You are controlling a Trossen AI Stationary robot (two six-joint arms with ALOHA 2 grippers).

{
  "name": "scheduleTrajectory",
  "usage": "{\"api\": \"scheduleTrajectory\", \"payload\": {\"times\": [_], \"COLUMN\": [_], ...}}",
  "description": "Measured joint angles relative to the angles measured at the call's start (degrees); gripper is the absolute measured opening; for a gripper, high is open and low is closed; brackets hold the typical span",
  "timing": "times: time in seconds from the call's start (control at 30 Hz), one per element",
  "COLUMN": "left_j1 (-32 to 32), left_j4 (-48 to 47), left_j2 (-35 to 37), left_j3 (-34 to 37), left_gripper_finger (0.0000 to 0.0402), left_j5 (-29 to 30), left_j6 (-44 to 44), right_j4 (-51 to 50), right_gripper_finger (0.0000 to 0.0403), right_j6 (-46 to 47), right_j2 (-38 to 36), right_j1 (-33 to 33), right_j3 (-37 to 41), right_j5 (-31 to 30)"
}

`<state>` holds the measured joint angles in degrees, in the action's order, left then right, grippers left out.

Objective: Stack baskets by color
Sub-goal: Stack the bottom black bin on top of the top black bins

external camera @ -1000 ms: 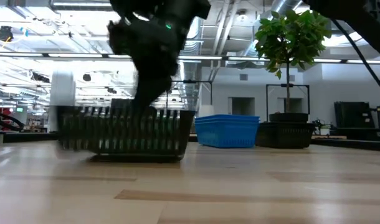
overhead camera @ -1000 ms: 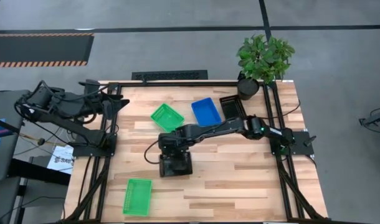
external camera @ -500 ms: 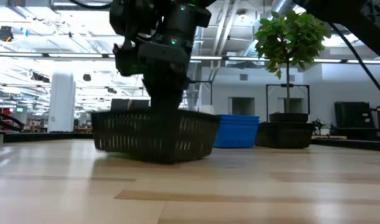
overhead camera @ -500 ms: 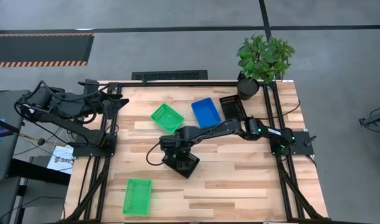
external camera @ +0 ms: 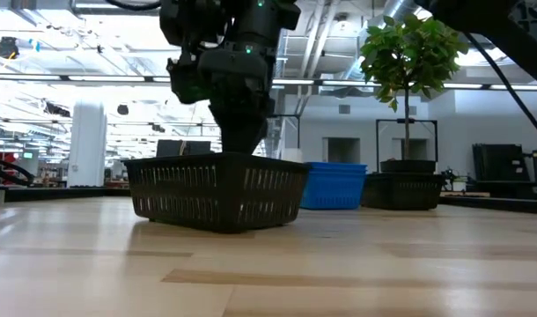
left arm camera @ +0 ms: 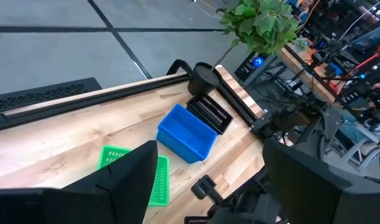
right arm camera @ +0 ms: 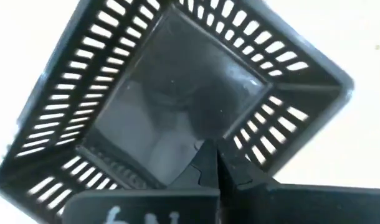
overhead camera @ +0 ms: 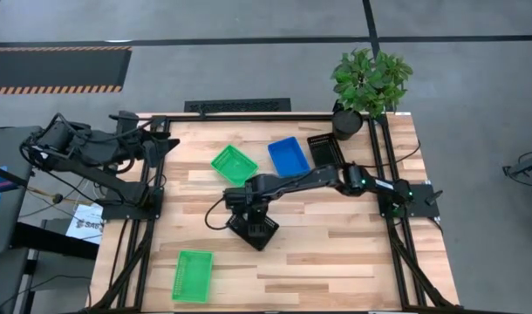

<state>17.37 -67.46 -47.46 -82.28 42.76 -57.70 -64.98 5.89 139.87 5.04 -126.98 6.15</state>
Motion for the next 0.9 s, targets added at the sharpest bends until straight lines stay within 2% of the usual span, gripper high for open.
{"api": "scheduleTrajectory", "payload": {"times": [0.27,0.37,0.57,0.77,0.9], "left_j1": [0.0,0.0,0.01,0.0,0.01], "left_j4": [-1.36,-1.36,-1.34,-1.44,-2.67], "left_j2": [0.02,0.33,0.97,1.13,1.14], "left_j3": [0.0,0.0,0.0,0.0,0.0], "left_gripper_finger": [0.0278,0.0278,0.0278,0.0278,0.0278], "left_j5": [0.13,0.1,0.25,1.62,1.58], "left_j6": [0.03,0.03,-0.36,-0.45,-0.73], "right_j4": [-5.18,-6.01,-10.32,-10.4,-7.31], "right_gripper_finger": [0.0003,0.002,0.0105,0.0214,0.0246], "right_j6": [2.93,6.46,15.48,18.98,20.6], "right_j2": [-1.42,-2.55,-6.61,-4.83,-4.49], "right_j1": [-0.92,-1.48,-2.94,-2.47,-1.7], "right_j3": [-4.07,-3.93,-4.06,-3.25,2.15], "right_j5": [-0.09,-0.12,-0.22,-3.64,-4.9]}}
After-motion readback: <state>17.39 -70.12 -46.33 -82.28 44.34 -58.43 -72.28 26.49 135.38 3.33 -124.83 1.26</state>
